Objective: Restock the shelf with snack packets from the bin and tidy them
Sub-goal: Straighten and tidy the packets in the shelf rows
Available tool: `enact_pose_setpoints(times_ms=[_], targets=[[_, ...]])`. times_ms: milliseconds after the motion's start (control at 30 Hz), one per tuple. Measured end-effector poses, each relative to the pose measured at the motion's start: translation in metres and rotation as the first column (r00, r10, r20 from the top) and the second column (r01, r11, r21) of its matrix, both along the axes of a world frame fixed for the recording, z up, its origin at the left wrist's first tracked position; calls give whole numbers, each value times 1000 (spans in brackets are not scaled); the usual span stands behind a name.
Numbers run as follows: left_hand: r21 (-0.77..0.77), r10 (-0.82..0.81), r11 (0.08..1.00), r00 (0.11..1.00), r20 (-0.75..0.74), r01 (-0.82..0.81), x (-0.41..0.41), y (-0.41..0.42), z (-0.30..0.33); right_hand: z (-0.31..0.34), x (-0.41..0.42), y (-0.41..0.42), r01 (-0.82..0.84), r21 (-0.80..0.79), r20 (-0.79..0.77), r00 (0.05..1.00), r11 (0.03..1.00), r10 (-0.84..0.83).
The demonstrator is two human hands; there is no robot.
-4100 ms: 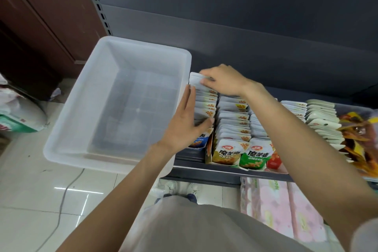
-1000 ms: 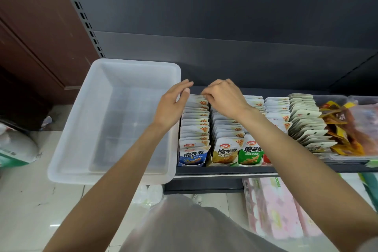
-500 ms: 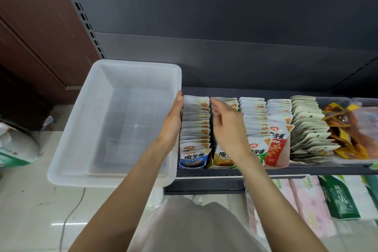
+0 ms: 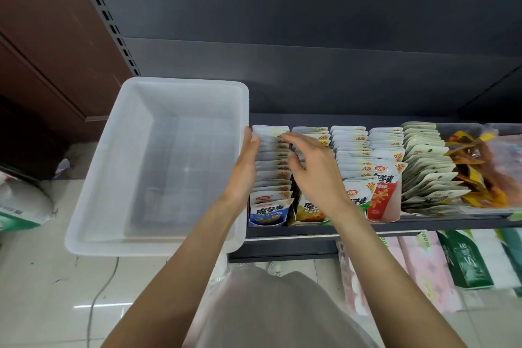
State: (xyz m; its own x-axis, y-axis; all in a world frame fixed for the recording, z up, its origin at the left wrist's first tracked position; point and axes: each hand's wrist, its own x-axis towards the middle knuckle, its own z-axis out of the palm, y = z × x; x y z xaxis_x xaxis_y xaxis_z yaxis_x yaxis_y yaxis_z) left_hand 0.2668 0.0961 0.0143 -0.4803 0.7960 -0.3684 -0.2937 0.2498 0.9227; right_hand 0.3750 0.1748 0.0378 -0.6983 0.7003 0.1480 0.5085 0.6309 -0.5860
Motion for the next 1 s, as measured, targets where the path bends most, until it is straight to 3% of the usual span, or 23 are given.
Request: enact_pose_setpoints(times_ms=[100, 200, 267, 433, 533, 633, 1000], targets=[[9, -27, 1000, 1000, -3, 27, 4, -8, 3, -5, 14, -9, -29, 171, 107, 994, 985, 10], [34, -28, 999, 998, -51, 29, 7, -9, -2, -18, 19, -25, -112, 211, 305, 951, 971, 44], [31, -27, 999, 997, -79, 29, 8, -5, -4, -29, 17, -33, -133, 245, 352, 935, 960, 40], [46, -33, 998, 998, -57, 35, 9, -6, -3, -34, 14, -34, -105, 287, 330, 944, 952, 4], [89, -43, 995, 999, -7, 44, 11, -15, 1, -30, 23, -34, -240, 277, 336, 931, 930, 140], [76, -73, 994, 997, -26, 75, 13, -22, -2, -34, 34, -31, -365, 365, 403, 891, 856, 208], [39, -56, 998, 996, -66, 59, 28, -24, 5, -35, 39, -23, -360, 442, 344, 914, 822, 216]])
